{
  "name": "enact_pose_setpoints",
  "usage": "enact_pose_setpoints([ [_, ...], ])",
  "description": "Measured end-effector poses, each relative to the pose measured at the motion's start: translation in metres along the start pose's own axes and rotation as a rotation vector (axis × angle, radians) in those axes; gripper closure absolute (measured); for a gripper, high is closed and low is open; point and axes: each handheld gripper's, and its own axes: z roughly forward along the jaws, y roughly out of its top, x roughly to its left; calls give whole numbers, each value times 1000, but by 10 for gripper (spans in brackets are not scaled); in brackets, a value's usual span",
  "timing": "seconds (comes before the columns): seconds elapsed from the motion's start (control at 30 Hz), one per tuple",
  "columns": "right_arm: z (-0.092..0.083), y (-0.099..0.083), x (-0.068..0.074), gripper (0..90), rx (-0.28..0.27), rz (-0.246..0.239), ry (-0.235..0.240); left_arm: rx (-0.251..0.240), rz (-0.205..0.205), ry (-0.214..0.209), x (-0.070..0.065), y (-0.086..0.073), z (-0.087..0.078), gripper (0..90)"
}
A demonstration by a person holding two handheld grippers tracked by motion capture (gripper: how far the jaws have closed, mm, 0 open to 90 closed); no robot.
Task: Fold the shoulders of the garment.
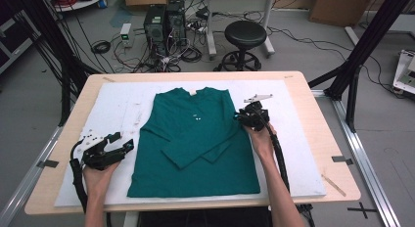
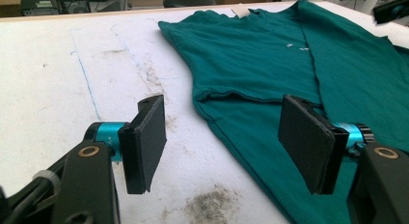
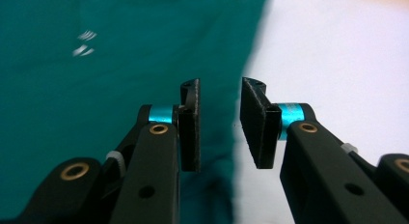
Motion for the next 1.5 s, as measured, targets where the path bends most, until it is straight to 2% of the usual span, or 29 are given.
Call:
enact_pose_setpoints([
  [0.07,10,-1,1,708,75,-20,-27,-3,-3,-1,0,0,0,339],
  [0.13,19,-8,-4,714,138,2,-44,-3,-4,-3,0,0,0,339],
  [0.17,20,-11,-10,715,130,24,-22,-2,-3,-3,0,0,0,339],
  [0.2,19,-12,-14,716,127,49,-26,-1,-2,-2,0,0,0,339],
  [0.27,18,-11,-17,715,122,43,-59,-1,0,-2,0,0,0,339],
  [0.43,16,-9,-18,710,91,72,-93,-1,1,1,0,0,0,339],
  [0.5,12,-5,-16,700,29,72,-78,7,3,0,0,0,0,339],
  [0.57,11,-1,-15,691,-4,73,-56,7,3,0,0,0,1,339],
  [0.63,17,3,-17,676,-6,90,-6,7,0,1,0,0,0,339],
  [0.7,27,4,-17,676,8,81,6,8,-1,1,0,0,1,339],
  [0.77,39,2,-18,677,30,74,-14,8,-1,0,0,0,1,339],
  [0.8,44,0,-19,676,54,68,-44,7,-1,1,0,0,1,339],
  [0.83,45,0,-20,680,40,82,-45,6,-2,0,0,0,1,339],
  [0.9,43,2,-21,633,44,94,-92,7,-1,-1,0,0,0,339],
  [0.93,40,3,-21,614,40,90,-119,6,-2,-1,0,0,0,339],
  [0.97,36,3,-21,559,38,91,-123,5,-4,-1,0,0,0,339],
  [1.03,21,5,-19,419,22,116,-83,5,-4,-1,0,0,0,339],
  [1.13,-3,1,-10,298,-49,72,-58,3,-4,0,0,0,0,339],
  [1.2,-17,-7,-4,265,-84,30,-39,0,-3,-1,0,0,0,337],
  [1.27,-28,-17,0,241,-88,9,-17,-3,-7,0,0,0,0,334],
  [1.3,-33,-24,2,238,-92,12,-13,-3,-8,-1,1,0,0,334],
  [1.4,-49,-46,3,238,-128,35,41,-6,-10,4,1,0,-1,320],
  [1.5,-64,-68,4,231,-184,41,45,-7,-10,7,1,0,-1,308],
])
